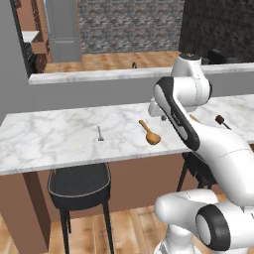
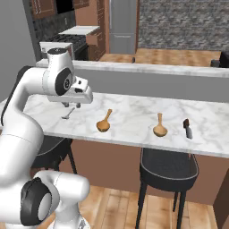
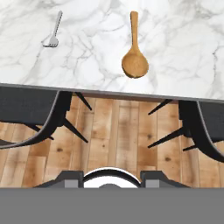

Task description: Pick up the metallic utensils from the counter and place them in the open drawer. Make sure not to pick up any wooden utensils.

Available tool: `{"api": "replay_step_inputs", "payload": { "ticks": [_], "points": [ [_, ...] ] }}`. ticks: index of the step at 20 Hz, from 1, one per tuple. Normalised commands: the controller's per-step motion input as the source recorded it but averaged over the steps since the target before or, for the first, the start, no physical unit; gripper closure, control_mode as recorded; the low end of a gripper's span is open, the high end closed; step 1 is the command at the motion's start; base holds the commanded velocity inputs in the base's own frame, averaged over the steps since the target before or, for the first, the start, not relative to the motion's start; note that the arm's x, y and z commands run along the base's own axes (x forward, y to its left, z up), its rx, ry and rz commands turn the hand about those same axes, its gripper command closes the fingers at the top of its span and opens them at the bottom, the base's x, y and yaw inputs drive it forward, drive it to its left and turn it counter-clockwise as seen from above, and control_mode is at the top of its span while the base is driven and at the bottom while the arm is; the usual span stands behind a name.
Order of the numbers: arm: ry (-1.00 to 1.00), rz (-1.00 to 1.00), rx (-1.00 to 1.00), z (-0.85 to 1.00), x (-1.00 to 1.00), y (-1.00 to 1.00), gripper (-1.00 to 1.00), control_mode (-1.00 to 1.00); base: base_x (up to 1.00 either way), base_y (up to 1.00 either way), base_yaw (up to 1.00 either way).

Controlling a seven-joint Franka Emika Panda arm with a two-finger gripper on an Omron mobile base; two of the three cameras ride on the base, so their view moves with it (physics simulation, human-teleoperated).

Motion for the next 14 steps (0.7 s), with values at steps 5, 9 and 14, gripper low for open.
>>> {"api": "replay_step_inputs", "payload": {
  "ticks": [5,9,14],
  "points": [
    [0.00,0.00,0.00,0.00,0.08,0.07,-1.00,-1.00,0.00,0.00,0.00],
    [0.00,-0.01,0.00,0.00,0.07,0.06,-1.00,1.00,0.26,0.24,-0.07],
    [0.00,0.00,0.00,0.00,0.00,0.00,-1.00,1.00,0.39,0.38,-0.07]
  ]
}}
